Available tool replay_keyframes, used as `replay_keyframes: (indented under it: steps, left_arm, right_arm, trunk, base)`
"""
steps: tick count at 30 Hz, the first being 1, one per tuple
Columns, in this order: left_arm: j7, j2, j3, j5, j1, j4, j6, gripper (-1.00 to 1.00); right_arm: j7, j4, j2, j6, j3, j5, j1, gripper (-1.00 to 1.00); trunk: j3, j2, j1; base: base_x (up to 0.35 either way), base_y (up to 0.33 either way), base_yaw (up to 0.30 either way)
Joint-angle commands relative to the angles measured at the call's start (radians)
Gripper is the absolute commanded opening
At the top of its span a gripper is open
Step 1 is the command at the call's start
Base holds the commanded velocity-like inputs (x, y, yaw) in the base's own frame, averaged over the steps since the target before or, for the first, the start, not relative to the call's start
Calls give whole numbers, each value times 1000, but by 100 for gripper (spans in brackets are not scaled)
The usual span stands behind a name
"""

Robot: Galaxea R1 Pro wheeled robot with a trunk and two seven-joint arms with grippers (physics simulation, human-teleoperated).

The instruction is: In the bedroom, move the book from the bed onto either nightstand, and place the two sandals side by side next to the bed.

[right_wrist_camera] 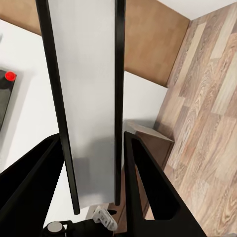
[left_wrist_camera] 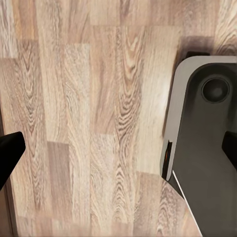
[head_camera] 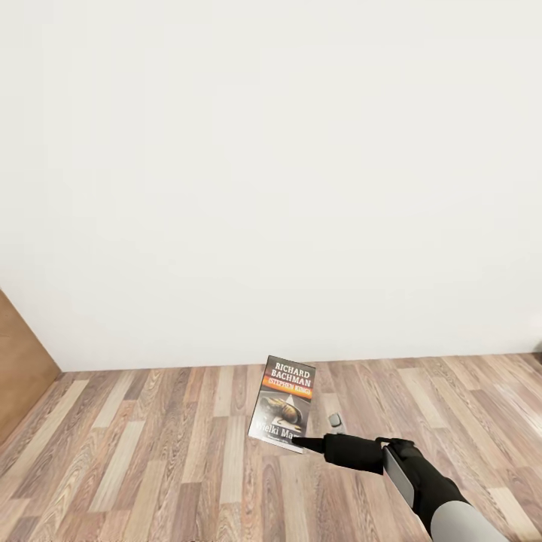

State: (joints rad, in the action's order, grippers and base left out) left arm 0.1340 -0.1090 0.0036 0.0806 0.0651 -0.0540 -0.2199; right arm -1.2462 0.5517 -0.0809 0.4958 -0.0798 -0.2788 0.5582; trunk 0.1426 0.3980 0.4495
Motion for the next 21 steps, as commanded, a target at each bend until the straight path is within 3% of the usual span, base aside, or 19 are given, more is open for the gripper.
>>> replay_keyframes:
  steps: [1, 15, 21]
  left_arm:
    - [-1, 0, -1, 8, 1, 1, -4, 100]
    - [-1, 0, -1, 8, 1, 0, -4, 100]
    - [-1, 0, -1, 8, 1, 0, -4, 100]
  right_arm:
    - [1, 1, -1, 9, -6, -10, 1, -100]
    - [1, 0, -1, 5, -6, -11, 0, -100]
    - [1, -1, 0, -30, -6, -11, 0, -100]
  trunk:
    - [2, 2, 1]
    - [3, 2, 1]
    - [4, 2, 1]
  base:
    - [0, 0, 70]
    - [0, 0, 25]
    - [0, 0, 126]
